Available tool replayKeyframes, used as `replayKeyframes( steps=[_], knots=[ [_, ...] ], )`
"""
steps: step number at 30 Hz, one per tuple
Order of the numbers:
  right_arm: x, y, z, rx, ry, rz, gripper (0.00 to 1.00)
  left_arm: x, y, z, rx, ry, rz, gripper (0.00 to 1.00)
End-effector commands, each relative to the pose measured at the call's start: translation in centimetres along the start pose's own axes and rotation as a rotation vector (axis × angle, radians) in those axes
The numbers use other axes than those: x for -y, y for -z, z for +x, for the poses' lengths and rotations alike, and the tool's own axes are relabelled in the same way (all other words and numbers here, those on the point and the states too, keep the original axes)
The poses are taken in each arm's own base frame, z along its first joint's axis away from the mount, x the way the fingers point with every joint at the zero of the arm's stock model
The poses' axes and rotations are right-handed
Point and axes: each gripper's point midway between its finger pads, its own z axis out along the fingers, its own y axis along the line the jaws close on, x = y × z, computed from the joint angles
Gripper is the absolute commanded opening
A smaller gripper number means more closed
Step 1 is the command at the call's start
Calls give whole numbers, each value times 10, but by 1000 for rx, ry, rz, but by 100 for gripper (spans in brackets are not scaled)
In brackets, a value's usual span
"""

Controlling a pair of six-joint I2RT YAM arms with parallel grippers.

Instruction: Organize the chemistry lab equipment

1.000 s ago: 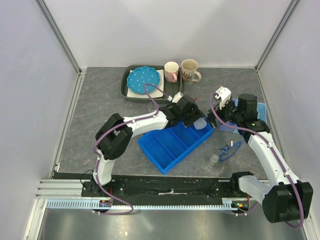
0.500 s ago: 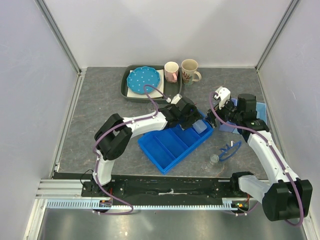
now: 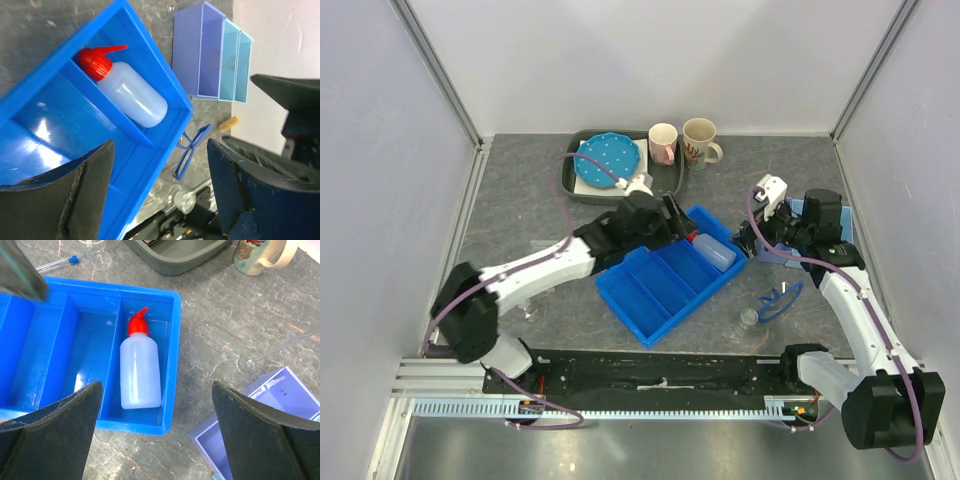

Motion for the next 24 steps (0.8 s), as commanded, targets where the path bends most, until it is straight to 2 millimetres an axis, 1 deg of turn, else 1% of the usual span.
replayKeyframes(
  steps=[1,2,3,4,5,6,7,8,9,10,11,12,14,16,17,20,21,22,23,24],
  knots=[
    [-5,4,-11,38,25,-50,98,-1,69,-42,154,-257,97,81],
    [-7,6,-13,32,40,-61,98,-9,81,-50,182,-349,91,81],
    [-9,7,-13,25,45,-73,98,-24,94,-48,187,-398,66,82],
    [-10,9,-14,19,55,-86,98,-19,124,-64,268,-433,86,87],
    [-14,12,-16,6,53,-103,98,-24,140,-72,308,-520,75,90],
    [-17,13,-18,5,52,-128,98,-29,153,-76,334,-558,64,93],
    [-19,14,-18,1,44,-139,98,-46,162,-77,344,-592,10,100],
    [-23,16,-21,-5,34,-160,98,-46,188,-88,408,-639,14,100],
    [-30,16,-21,-1,54,-210,98,-57,196,-89,423,-654,-16,100],
    [-38,19,-14,-27,38,-249,98,-68,206,-90,435,-669,-57,100],
    [-41,21,-19,-23,56,-273,98,-70,221,-94,469,-691,-51,100],
    [-43,21,-17,-34,55,-296,98,-77,224,-91,469,-704,-60,100],
    [-48,25,-15,-58,68,-328,98,-84,230,-87,464,-741,-65,100],
    [-54,27,-4,-103,82,-362,98,-91,235,-85,471,-767,-70,100],
    [-56,29,-3,-114,101,-377,98,-96,235,-84,466,-796,-84,100],
    [-70,35,11,-180,191,-446,98,-108,233,-80,442,-830,-124,100],
    [-73,37,14,-193,220,-460,98,-110,231,-80,437,-831,-131,100],
    [-82,41,22,-219,226,-493,98,-111,229,-78,425,-834,-132,100],
    [-87,41,27,-228,298,-525,98,-113,226,-76,415,-835,-133,100],
    [-93,43,29,-231,327,-543,98,-113,224,-72,396,-841,-125,98]
  ],
)
